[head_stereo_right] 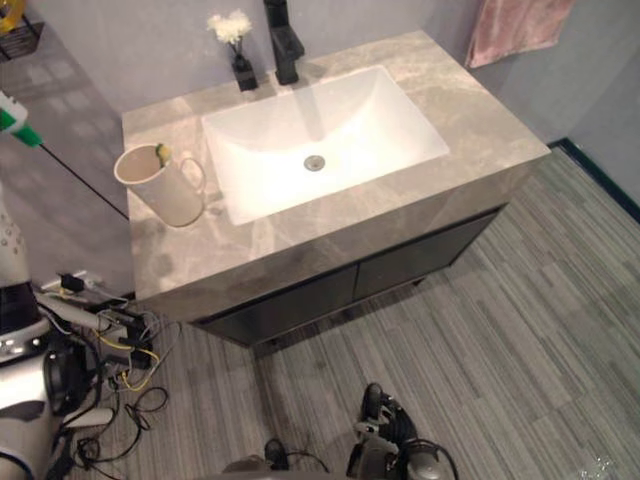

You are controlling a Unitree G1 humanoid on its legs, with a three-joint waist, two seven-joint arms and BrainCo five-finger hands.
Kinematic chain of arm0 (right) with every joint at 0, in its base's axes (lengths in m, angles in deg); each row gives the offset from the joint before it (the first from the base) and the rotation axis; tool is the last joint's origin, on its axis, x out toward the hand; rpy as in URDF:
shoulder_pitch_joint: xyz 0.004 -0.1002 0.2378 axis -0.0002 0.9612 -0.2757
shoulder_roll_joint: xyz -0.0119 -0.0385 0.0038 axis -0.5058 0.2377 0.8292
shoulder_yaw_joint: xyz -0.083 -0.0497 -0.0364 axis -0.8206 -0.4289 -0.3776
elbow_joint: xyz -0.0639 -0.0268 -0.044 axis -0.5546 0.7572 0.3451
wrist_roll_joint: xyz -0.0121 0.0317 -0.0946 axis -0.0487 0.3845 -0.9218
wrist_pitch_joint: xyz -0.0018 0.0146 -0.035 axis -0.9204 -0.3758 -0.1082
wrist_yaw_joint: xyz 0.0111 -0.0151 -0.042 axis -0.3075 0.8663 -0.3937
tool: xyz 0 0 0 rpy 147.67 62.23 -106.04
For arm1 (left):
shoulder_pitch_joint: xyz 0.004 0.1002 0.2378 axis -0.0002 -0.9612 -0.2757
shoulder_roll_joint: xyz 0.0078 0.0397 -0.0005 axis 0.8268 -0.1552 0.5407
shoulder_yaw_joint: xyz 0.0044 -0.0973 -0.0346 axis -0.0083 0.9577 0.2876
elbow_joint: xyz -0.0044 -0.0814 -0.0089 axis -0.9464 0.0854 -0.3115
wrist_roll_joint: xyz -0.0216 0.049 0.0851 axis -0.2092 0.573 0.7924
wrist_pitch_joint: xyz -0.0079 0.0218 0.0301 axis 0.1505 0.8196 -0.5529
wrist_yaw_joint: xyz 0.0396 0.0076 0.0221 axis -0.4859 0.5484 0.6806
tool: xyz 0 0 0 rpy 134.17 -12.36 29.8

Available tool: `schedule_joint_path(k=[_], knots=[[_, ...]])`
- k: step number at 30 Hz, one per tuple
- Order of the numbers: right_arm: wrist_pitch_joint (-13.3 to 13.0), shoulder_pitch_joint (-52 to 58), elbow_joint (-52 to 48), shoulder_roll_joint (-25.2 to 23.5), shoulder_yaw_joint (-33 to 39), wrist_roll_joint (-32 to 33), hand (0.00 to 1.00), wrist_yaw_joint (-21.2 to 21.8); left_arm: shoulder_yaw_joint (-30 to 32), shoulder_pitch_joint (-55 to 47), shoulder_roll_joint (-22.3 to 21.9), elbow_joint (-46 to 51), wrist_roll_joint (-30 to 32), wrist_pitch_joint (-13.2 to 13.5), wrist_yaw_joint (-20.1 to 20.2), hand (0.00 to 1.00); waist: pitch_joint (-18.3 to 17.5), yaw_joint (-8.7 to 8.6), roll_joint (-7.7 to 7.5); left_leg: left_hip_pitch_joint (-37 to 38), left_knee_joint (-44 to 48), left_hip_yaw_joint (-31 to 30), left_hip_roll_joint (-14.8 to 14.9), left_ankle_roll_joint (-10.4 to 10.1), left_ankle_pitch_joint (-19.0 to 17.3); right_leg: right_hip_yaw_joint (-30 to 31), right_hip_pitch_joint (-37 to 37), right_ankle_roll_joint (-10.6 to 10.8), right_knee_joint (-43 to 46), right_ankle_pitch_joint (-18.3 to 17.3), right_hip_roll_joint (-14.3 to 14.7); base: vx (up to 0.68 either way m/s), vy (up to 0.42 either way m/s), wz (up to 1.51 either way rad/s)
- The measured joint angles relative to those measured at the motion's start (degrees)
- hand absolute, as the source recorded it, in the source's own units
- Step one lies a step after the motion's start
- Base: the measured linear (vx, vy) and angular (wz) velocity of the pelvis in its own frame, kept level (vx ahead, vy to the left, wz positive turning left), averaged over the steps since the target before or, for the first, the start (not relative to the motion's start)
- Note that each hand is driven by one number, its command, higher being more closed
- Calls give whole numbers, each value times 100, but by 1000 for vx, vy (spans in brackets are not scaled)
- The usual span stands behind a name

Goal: Organize washtable

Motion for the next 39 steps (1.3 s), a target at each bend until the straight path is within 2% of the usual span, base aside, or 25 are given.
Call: schedule_joint_path(k=[4, 13, 18, 39], knots=[[-7, -1, 0, 2, 1, 42, 0, -31, -2, 17, 3, -63, -33, 0, 8, 100, 12, 9, 17, 4, 4, -2, -7, 0, 0, 5, 6, -1, -1, 5, -6, 0, 0, 0], [-95, -38, -2, 121, 57, 50, 0, -99, -115, 17, 8, -253, -147, -2, 115, 100, 163, 2, 177, 0, 3, -13, -14, 1, 0, 7, 7, 0, -1, 14, -9, -5, 6, 0], [-105, -68, -1, 139, 67, 50, 0, -132, -251, 18, 8, -307, -186, -2, 141, 100, 302, -10, 185, 7, 3, -18, -22, 2, 1, 29, 4, 6, 0, 24, -11, 0, 0, 0], [-110, -72, 20, 227, 69, 60, 0, -200, -418, -124, -7, -489, -185, -22, 360, 100, 481, -6, 196, 13, 10, -13, -21, 3, 0, 83, 3, 13, 0, 33, -7, 0, 0, 0]])
